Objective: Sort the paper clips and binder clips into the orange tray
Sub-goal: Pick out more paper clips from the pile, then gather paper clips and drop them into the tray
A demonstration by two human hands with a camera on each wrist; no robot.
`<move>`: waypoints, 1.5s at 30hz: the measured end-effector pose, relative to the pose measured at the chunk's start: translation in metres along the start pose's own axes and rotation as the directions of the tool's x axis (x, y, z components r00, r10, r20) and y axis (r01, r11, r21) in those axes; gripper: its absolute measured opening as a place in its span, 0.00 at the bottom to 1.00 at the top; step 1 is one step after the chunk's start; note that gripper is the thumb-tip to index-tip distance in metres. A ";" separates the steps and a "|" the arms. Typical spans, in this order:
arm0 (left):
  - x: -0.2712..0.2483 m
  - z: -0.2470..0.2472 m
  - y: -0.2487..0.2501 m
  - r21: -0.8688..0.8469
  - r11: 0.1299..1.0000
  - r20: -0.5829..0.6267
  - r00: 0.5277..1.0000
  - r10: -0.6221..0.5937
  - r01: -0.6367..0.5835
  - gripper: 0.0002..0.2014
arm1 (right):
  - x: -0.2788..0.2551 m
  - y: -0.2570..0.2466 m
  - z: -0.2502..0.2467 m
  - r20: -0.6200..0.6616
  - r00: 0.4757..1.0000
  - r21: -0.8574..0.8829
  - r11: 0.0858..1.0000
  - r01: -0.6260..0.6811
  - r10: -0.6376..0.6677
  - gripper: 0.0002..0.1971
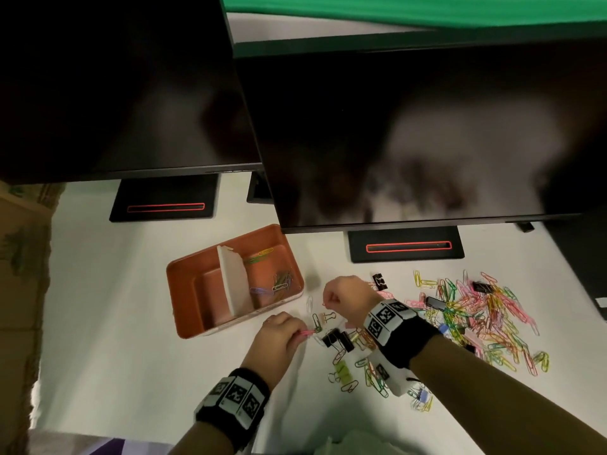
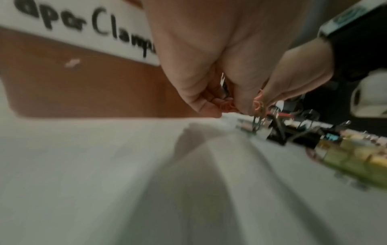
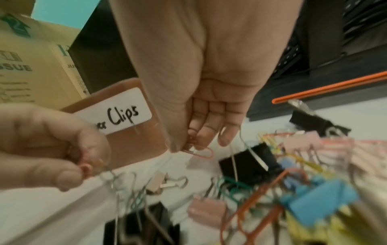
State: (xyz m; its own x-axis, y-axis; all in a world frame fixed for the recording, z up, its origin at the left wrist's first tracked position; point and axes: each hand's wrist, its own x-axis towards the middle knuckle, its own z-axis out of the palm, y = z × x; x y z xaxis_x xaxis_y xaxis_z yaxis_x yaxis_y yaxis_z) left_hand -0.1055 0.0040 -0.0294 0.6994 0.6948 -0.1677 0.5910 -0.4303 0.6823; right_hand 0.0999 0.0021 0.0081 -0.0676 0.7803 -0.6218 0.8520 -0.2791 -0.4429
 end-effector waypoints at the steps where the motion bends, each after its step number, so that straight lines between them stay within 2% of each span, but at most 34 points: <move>1: -0.004 -0.007 0.006 -0.011 1.000 -0.006 1.000 0.021 -0.021 0.05 | -0.006 0.002 -0.002 -0.071 0.997 0.029 0.999 0.014 -0.011 0.09; 4: -0.014 -0.042 0.032 -0.067 0.994 -0.081 0.994 0.077 -0.082 0.05 | -0.023 0.000 -0.012 -0.292 0.956 0.120 0.990 0.072 -0.034 0.06; 6: -0.015 -0.069 0.047 -0.086 0.992 -0.189 0.979 0.074 -0.092 0.04 | -0.030 -0.016 -0.024 -0.398 0.915 0.186 0.970 0.154 -0.069 0.05; 8: -0.012 -0.093 0.054 -0.059 0.997 -0.310 0.950 0.034 -0.055 0.02 | -0.031 -0.041 -0.037 -0.474 0.870 0.193 0.949 0.250 -0.133 0.05; 10: -0.004 -0.107 0.050 -0.054 0.998 -0.392 0.918 -0.054 0.035 0.03 | -0.025 -0.066 -0.043 -0.509 0.839 0.173 0.932 0.319 -0.193 0.06; 11: 0.000 -0.111 0.047 -0.067 0.993 -0.404 0.908 -0.112 0.092 0.06 | -0.023 -0.077 -0.044 -0.509 0.834 0.166 0.927 0.337 -0.212 0.07; 13: 0.004 -0.112 0.041 -0.062 0.979 -0.354 0.913 -0.203 0.193 0.15 | -0.019 -0.087 -0.044 -0.516 0.827 0.168 0.920 0.353 -0.223 0.10; 15: 0.001 -0.107 0.041 0.031 0.983 -0.323 0.933 -0.160 0.180 0.21 | -0.024 -0.078 -0.046 -0.542 0.817 0.171 0.925 0.339 -0.199 0.11; 17: -0.009 -0.095 0.047 0.073 0.994 -0.311 0.949 -0.051 0.077 0.19 | -0.032 -0.052 -0.044 -0.562 0.812 0.182 0.934 0.308 -0.158 0.10; 19: -0.020 -0.074 0.050 0.058 0.998 -0.239 0.971 0.033 -0.019 0.15 | -0.040 -0.016 -0.039 -0.533 0.843 0.224 0.949 0.220 -0.069 0.10; 21: -0.023 -0.048 0.049 0.054 0.998 -0.135 0.990 0.051 -0.045 0.17 | -0.044 0.016 -0.031 -0.458 0.888 0.261 0.961 0.091 0.040 0.11; 23: -0.019 -0.022 0.042 0.073 0.997 -0.019 1.000 0.000 0.001 0.23 | -0.044 0.037 -0.021 -0.396 0.912 0.277 0.961 0.002 0.113 0.12; 25: -0.011 -0.002 0.036 0.099 0.992 0.046 0.995 -0.086 0.081 0.27 | -0.038 0.048 -0.013 -0.373 0.917 0.278 0.960 -0.033 0.139 0.13; 29: 0.011 0.019 0.030 0.157 0.974 0.028 0.985 -0.168 0.162 0.26 | -0.021 0.057 -0.011 -0.271 0.955 0.133 0.987 -0.086 0.120 0.15; 33: 0.022 0.028 0.020 0.239 0.967 0.000 0.995 -0.096 0.093 0.22 | -0.017 0.060 -0.012 -0.128 0.987 -0.123 0.986 -0.117 0.101 0.19; 36: 0.022 0.027 0.020 0.206 0.978 -0.058 0.998 -0.020 0.031 0.16 | -0.020 0.066 -0.008 -0.117 0.989 -0.150 0.982 -0.112 0.095 0.17; 39: 0.021 0.026 0.020 0.174 0.985 -0.095 0.995 0.014 0.003 0.12 | -0.023 0.068 -0.002 -0.165 0.984 -0.163 0.982 -0.095 0.068 0.12; 42: 0.022 0.027 0.018 0.109 0.992 -0.103 0.993 -0.051 0.063 0.09 | -0.024 0.067 0.001 -0.148 0.987 -0.139 0.986 -0.090 0.069 0.14; 45: 0.025 0.026 0.017 -0.015 0.981 -0.087 0.977 -0.196 0.195 0.08 | -0.024 0.066 0.001 -0.159 0.983 -0.134 0.985 -0.111 0.089 0.14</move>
State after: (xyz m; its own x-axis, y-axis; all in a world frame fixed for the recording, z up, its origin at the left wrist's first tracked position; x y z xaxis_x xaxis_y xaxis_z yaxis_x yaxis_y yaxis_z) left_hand -0.0675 -0.0010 -0.0410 0.5325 0.8129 -0.2359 0.7102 -0.2775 0.6470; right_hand 0.1574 -0.0357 -0.0068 0.0923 0.8313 -0.5481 0.9159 -0.2868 -0.2808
